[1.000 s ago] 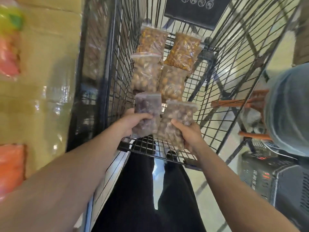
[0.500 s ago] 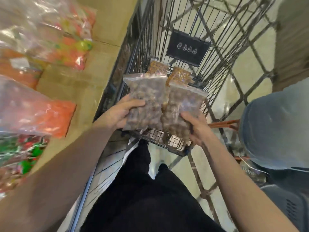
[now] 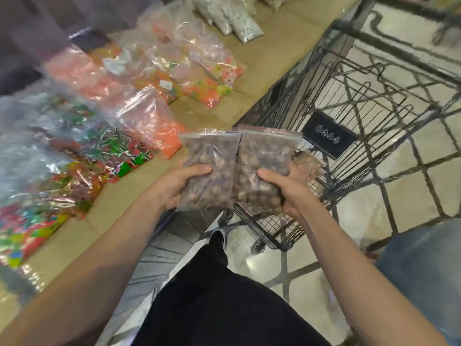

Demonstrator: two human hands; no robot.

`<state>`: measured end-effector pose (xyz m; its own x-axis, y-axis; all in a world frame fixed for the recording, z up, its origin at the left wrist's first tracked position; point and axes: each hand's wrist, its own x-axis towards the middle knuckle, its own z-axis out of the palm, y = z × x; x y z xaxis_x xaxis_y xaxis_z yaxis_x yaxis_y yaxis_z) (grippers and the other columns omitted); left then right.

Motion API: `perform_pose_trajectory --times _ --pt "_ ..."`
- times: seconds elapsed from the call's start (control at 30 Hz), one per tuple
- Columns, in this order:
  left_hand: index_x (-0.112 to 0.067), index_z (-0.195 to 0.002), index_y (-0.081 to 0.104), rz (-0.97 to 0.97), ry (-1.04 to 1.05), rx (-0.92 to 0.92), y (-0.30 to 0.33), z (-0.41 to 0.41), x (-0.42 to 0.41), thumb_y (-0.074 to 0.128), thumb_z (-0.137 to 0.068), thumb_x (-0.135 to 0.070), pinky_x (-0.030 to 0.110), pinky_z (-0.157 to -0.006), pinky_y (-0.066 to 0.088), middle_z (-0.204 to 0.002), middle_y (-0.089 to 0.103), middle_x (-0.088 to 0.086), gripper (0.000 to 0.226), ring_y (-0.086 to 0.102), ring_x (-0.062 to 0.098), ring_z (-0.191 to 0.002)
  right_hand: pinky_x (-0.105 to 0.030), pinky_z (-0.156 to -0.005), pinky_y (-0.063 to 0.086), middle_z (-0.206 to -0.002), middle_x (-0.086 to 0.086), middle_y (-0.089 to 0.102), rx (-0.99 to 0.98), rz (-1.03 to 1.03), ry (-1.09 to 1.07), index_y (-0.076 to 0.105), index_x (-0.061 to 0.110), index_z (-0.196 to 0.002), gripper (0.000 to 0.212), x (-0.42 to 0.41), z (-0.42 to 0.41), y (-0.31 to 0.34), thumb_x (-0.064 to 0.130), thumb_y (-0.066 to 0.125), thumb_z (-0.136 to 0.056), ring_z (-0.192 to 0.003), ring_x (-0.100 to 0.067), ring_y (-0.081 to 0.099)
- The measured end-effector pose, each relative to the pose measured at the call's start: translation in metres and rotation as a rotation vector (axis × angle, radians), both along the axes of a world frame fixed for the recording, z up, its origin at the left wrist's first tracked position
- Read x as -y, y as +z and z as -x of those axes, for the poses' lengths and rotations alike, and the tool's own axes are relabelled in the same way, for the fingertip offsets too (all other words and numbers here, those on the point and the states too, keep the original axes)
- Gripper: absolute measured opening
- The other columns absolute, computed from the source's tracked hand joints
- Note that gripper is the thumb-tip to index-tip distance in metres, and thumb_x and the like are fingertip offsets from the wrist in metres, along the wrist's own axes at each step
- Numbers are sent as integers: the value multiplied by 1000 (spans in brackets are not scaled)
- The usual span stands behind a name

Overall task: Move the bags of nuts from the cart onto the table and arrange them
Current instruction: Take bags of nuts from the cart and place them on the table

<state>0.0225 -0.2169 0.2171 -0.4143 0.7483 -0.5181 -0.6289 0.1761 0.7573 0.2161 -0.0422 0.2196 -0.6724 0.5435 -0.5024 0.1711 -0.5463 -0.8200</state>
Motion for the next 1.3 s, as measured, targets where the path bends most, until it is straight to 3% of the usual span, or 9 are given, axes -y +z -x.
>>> perform_pose_trajectory --times 0.07,0.2,0.47,0.53,0.63,0.8,1.07,1.2,1.3 --pt "-5 -125 63 -23 131 38 5 -5 30 87 -64 -9 43 -74 63 -102 75 17 66 75 27 -86 -61 -48 58 -116 -18 76 -35 64 92 49 12 -123 54 19 13 9 10 81 -80 -68 -39 76" --pt "-6 -123 65 -43 336 24 12 -14 90 76 -81 -10 38 -70 63 -103 76 15 44 76 24 -85 -35 -36 55 -105 -5 78 -37 113 184 56 18 -99 20 58 45 19 19 74 -90 -83 -44 75" --pt "-2 -119 69 28 612 -55 18 -27 234 82 -68 -14 41 -71 62 -100 75 17 54 75 27 -81 -60 -58 61 -111 -16 77 -11 48 528 64 13 -116 76 164 103 19 25 101 -50 -105 -71 58" --pt "-5 -115 70 24 665 -111 21 -35 273 74 -74 -12 35 -68 61 -96 77 13 42 75 25 -82 -60 -74 62 -103 -11 79 -28 9 617 65 12 -114 67 197 115 19 20 99 -58 -104 -59 66" --pt "-4 -116 70 89 766 -229 25 -48 335 75 -75 -18 36 -78 59 -100 77 11 44 73 24 -89 -25 -65 60 -94 -1 80 -75 -47 674 66 16 -110 39 255 128 23 -5 80 -80 -88 -21 76" --pt "-7 -133 61 96 943 -216 24 -66 442 71 -78 -21 36 -72 62 -117 73 16 58 74 24 -93 -33 -66 63 -98 -4 80 -83 1 782 65 15 -117 40 360 143 27 -1 78 -83 -86 -21 78" --pt "-2 -123 65 97 1043 -208 34 -74 605 63 -92 -14 27 -61 58 -90 77 8 33 75 21 -76 -35 -63 64 -98 -7 81 -92 -13 852 66 11 -116 34 513 156 36 -1 75 -86 -85 -22 79" --pt "-8 -117 69 77 1088 -244 36 -63 660 75 -79 -23 39 -86 57 -107 75 15 41 72 30 -95 -38 -70 65 -106 -11 79 -98 -54 899 66 8 -122 38 560 169 37 0 76 -86 -92 -25 78" --pt "-3 -124 66 72 1134 -234 33 -48 688 78 -75 -22 39 -81 60 -109 72 18 54 72 32 -94 -38 -70 64 -111 -12 78 -91 -58 927 61 7 -129 49 585 184 34 4 79 -84 -96 -27 77"
